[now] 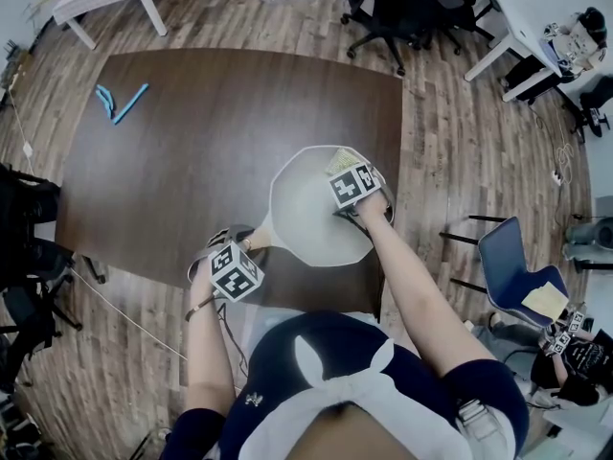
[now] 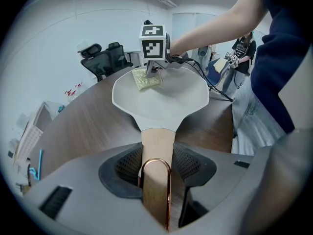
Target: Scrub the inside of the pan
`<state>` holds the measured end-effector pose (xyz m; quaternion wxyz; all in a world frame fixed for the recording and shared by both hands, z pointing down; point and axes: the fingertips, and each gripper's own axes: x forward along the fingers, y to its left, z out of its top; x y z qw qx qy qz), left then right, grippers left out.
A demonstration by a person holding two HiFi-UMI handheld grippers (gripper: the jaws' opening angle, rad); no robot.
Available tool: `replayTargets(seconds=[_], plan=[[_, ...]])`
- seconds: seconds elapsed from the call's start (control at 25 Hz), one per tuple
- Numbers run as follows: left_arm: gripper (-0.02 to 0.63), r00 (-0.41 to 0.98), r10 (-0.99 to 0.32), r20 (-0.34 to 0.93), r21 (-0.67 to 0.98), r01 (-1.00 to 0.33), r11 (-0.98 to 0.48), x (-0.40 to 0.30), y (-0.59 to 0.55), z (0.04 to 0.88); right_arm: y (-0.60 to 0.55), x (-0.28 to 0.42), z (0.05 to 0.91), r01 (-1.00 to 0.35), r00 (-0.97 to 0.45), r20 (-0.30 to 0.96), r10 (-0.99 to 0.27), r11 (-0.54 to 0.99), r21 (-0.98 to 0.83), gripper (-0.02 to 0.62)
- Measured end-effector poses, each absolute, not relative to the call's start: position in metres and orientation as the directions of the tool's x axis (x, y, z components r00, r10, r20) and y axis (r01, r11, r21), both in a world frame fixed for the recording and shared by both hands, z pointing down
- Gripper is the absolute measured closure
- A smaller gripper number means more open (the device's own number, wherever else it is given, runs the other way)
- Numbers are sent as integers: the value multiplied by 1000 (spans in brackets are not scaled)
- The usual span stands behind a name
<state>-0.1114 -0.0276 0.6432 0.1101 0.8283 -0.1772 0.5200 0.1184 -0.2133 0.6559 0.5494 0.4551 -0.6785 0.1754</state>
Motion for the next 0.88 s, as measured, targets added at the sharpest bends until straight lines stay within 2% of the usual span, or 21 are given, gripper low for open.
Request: replayTargets(seconds=[0.88], plan=[[414,405,-182,896,10,-428,-904,-106,-21,641,-187,143,662,-747,115,959,-260,613,256,586]])
